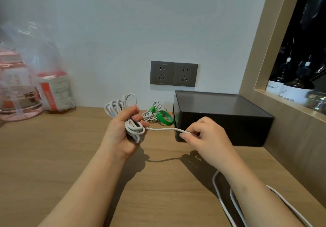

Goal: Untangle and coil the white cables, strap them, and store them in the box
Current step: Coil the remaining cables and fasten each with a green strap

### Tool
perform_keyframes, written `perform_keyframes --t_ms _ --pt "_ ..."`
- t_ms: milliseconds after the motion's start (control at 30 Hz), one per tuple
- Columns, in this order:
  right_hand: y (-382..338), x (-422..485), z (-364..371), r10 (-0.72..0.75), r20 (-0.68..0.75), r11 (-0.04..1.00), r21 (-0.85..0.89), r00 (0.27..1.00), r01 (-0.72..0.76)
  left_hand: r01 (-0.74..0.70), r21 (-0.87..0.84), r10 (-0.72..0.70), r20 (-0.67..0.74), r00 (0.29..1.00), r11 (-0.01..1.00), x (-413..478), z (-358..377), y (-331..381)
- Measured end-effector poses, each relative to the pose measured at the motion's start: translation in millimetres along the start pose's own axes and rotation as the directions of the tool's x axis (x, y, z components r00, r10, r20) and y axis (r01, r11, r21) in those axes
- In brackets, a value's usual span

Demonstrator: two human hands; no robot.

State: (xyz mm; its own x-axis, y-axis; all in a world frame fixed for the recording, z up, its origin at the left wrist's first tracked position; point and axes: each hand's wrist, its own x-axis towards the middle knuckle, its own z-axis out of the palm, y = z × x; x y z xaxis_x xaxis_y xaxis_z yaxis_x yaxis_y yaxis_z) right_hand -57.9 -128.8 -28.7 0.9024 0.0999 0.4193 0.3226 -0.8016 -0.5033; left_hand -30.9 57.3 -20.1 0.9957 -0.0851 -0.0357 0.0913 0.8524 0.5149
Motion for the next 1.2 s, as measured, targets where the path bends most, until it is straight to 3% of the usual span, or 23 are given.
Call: perform_keyframes --t_ms 100,200,367,533,700,967,1033,1100,1200 --pt "4.1 1.6 -5.7 0.159 -0.089 0.976 0.163 0.983 -0.143 -0.032 0.006 0.032 -0.005 0.999 0.999 0.0 -0.2 2.2" --pt "7.9 1.3 -7.8 0.305 -0.034 0.895 0.351 0.952 -0.275 -0.042 0.057 0.042 -0.001 0.999 0.997 1.6 -0.2 -0.3" --pt "12.7 3.4 -4.2 0.353 -0.13 0.906 0.296 0.926 -0.304 -0.085 0.248 0.087 0.004 0.996 0.965 2.8 -1.0 -6.2" --pt "14.6 1.5 -4.4 0.285 -0.221 0.958 0.103 0.933 -0.268 -0.098 0.483 0.062 0.091 0.994 0.87 -1.3 -2.5 -10.8" --pt "12.4 -1.4 -4.5 0.195 -0.255 0.98 0.016 0.947 -0.198 -0.133 0.506 0.113 0.069 0.991 0.852 -0.2 -2.1 -14.3" --pt "2.5 -2.9 -5.0 -0.01 -0.08 0.987 0.157 0.997 0.022 -0.193 0.449 0.266 -0.104 0.958 0.872 5.2 -8.5 -5.8" --pt "-1.9 -4.1 -9.6 -0.085 0.03 0.988 0.133 0.996 0.08 -0.256 0.546 0.364 -0.097 0.926 0.797 6.0 -10.9 -5.2" --pt "-6.8 -4.7 -10.6 -0.147 0.12 0.982 0.134 0.982 0.13 -0.33 0.675 0.484 -0.045 0.874 0.66 6.8 -12.4 -6.6" --pt "-9.0 -4.0 -7.8 -0.195 0.159 0.976 0.124 0.968 0.177 -0.413 0.775 0.551 0.101 0.828 0.478 4.7 -9.8 -12.0"
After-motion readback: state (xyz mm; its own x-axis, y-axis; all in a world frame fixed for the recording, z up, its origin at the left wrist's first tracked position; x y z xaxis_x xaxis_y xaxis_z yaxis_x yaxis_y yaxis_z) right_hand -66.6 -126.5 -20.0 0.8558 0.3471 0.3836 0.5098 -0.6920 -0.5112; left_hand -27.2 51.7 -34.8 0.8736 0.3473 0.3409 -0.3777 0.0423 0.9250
